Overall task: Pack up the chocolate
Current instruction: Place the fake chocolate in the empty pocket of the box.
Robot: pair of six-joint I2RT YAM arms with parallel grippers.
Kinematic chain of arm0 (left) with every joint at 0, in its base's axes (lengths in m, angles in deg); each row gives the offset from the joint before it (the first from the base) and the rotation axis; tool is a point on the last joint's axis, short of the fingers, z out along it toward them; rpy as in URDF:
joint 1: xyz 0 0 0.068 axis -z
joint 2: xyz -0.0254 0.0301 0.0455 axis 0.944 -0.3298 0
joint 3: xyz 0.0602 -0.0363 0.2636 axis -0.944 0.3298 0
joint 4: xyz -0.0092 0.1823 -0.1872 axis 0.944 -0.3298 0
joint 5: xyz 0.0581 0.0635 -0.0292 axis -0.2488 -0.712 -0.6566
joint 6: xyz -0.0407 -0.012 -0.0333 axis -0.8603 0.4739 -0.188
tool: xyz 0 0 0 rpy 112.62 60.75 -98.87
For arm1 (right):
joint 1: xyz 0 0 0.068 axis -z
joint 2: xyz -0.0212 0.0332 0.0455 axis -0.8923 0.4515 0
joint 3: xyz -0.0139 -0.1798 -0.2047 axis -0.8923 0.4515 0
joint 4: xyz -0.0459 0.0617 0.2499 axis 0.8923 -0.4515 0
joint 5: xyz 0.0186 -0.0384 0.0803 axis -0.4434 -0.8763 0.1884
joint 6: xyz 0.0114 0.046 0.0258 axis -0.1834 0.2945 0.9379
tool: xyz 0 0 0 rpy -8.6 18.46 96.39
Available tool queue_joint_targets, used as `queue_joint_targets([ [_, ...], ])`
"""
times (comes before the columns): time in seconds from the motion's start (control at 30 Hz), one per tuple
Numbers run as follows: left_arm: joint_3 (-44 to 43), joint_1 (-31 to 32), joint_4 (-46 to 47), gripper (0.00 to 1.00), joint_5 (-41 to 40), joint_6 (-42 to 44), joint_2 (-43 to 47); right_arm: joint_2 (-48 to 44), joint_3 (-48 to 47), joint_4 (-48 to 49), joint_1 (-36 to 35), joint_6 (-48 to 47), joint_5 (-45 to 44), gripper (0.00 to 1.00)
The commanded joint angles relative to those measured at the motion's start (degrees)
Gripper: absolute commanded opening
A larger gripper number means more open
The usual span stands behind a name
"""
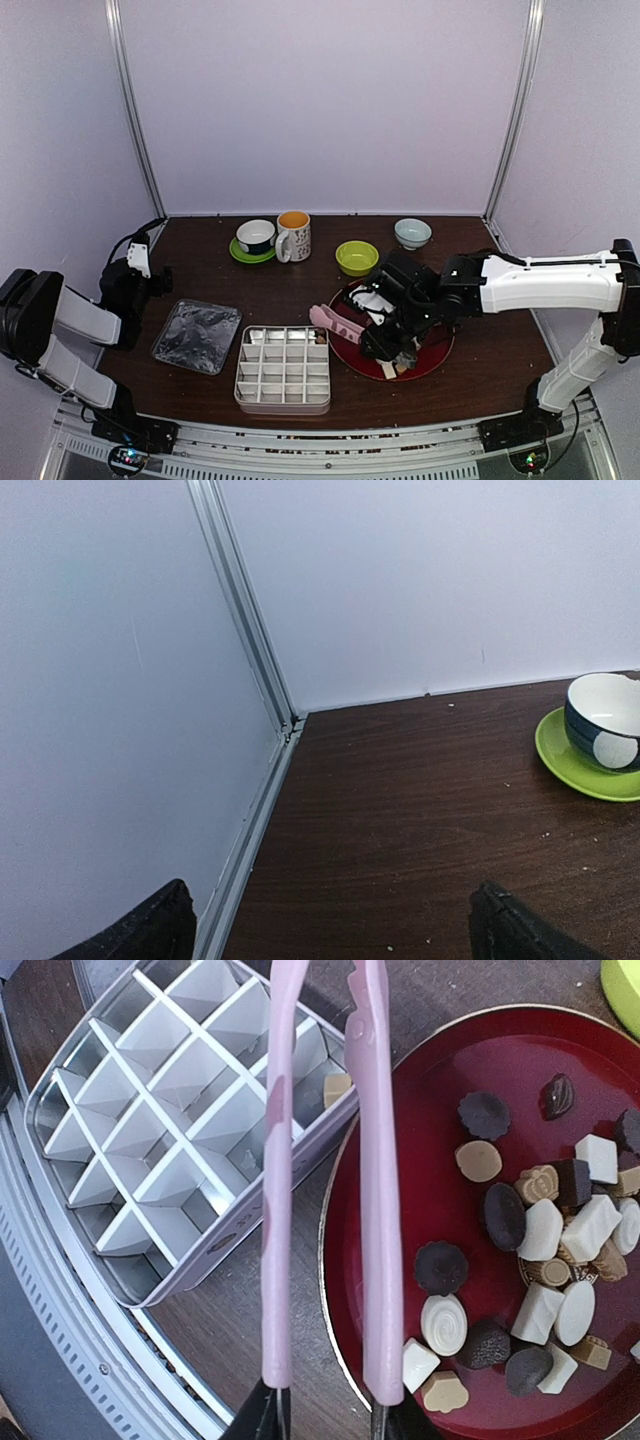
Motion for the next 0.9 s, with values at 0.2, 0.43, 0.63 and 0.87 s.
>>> queue_joint_targets([
  [0.2,-0.92,-0.49,1.38,0.98,-0.36,-0.06,0.1,-8.85,2.93,2.56,-0.3,4.01,-10.03,0.28],
  [0.43,-0.92,-0.5,1.36,0.98,-0.34,-0.03,0.09,-13.47,7.11,1.47,0.55,6.95,-15.26,0.28],
  [0.63,-0.92,-0.51,1.39,0.98,-0.36,-0.03,0.09,-14.9,9.99,1.43,1.92,8.06,-14.78,0.28],
  [0.87,-0.92,-0.5,1.39,0.98,-0.31,-0.08,0.12,-13.73,9.69,1.37,3.3,7.7,-13.23,0.27],
])
